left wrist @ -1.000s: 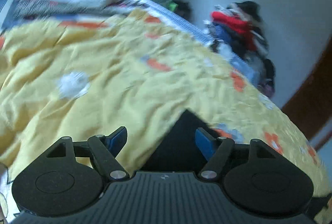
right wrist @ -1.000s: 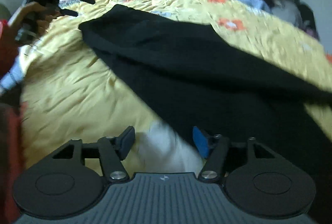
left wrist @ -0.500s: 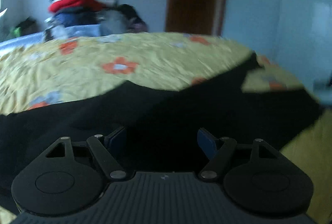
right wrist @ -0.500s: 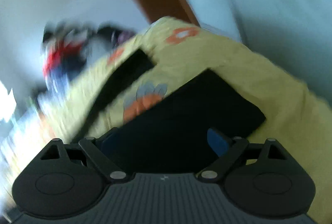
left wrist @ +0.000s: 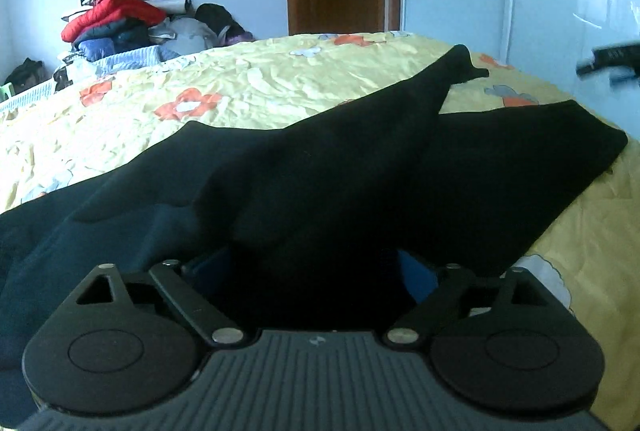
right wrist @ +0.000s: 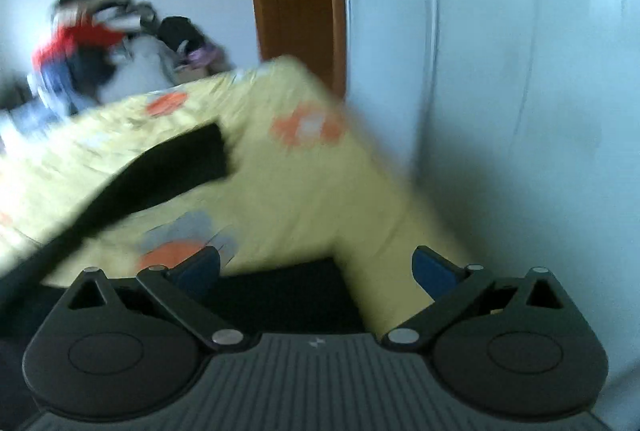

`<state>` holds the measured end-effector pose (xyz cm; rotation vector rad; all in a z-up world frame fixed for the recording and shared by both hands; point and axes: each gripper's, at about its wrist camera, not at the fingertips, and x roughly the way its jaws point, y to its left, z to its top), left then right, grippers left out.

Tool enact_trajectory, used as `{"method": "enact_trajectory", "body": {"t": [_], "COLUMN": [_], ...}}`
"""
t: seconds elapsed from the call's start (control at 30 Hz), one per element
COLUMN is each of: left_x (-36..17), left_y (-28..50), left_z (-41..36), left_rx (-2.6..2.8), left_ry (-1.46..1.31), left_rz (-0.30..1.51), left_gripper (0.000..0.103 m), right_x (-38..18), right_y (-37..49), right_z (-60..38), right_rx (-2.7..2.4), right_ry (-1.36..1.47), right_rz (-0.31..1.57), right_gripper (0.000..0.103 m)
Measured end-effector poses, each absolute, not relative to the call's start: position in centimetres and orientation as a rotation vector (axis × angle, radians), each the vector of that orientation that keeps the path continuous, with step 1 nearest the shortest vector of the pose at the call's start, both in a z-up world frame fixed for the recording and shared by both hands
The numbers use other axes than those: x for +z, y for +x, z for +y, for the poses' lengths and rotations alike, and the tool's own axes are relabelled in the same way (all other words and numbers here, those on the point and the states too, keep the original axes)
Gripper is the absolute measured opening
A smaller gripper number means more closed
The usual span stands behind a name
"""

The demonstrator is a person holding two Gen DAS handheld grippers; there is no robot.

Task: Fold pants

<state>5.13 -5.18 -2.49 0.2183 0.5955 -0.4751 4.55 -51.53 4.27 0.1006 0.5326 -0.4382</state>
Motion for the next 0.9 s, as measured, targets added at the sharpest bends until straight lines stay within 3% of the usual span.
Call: {"method": "enact_trajectory", "body": {"t": [0.07, 0.13, 0.23, 0.43, 0.67, 0.7, 0.73, 0.77, 0.8, 0.83, 0.9], "left_x": [-2.5, -2.6, -2.6, -2.7, -2.7, -2.7, -2.7, -2.7, -2.7, -2.7, -2.7], "left_y": [5.4, 5.5, 5.6, 5.7, 5.7, 5.7, 5.7, 5.7, 5.7, 5.7, 5.7], "left_z": [-5.1, -4.9, -5.0, -4.9, -5.0, -4.9, -5.0, -4.9, -5.0, -5.0, -5.0], "left_rx": [-0.481, -0.483, -0.485, -0.491, -0.491, -0.491, -0.491, -0.491, -0.491, -0.491, -0.491], "left_ry": [0.207, 0.192, 0.191, 0.189, 0.190, 0.190, 0.189, 0.189, 0.189, 0.189, 0.190], "left_rz": [0.606, 0.616, 0.621, 0.629, 0.630, 0.630, 0.630, 0.630, 0.630, 0.630, 0.631], "left_gripper": [0.096, 0.098, 0.101, 0.103, 0.103, 0.103, 0.103, 0.103, 0.103, 0.103, 0.103], "right_x": [5.6, 5.6, 2.9, -2.6, -3.7, -3.9, -4.2, -4.8, -5.3, -5.9, -6.5], "right_y": [5.4, 7.2, 11.6, 18.4, 20.4, 20.8, 21.0, 21.5, 21.3, 21.1, 20.9], "right_z": [-51.0, -52.5, -54.6, -55.6, -55.2, -55.2, -55.3, -55.5, -55.7, -56.1, -56.5], "right_rx": [-0.381, -0.179, -0.031, -0.078, -0.149, -0.159, -0.173, -0.189, -0.206, -0.220, -0.212], "right_ry": [0.086, 0.331, 0.701, 0.993, 1.035, 1.029, 1.032, 1.048, 1.069, 1.094, 1.107], "right_rz": [0.442, 0.387, 0.373, 0.388, 0.343, 0.341, 0.344, 0.349, 0.351, 0.351, 0.344], "right_gripper": [0.103, 0.103, 0.102, 0.096, 0.089, 0.076, 0.054, 0.042, 0.024, 0.014, 0.009]}}
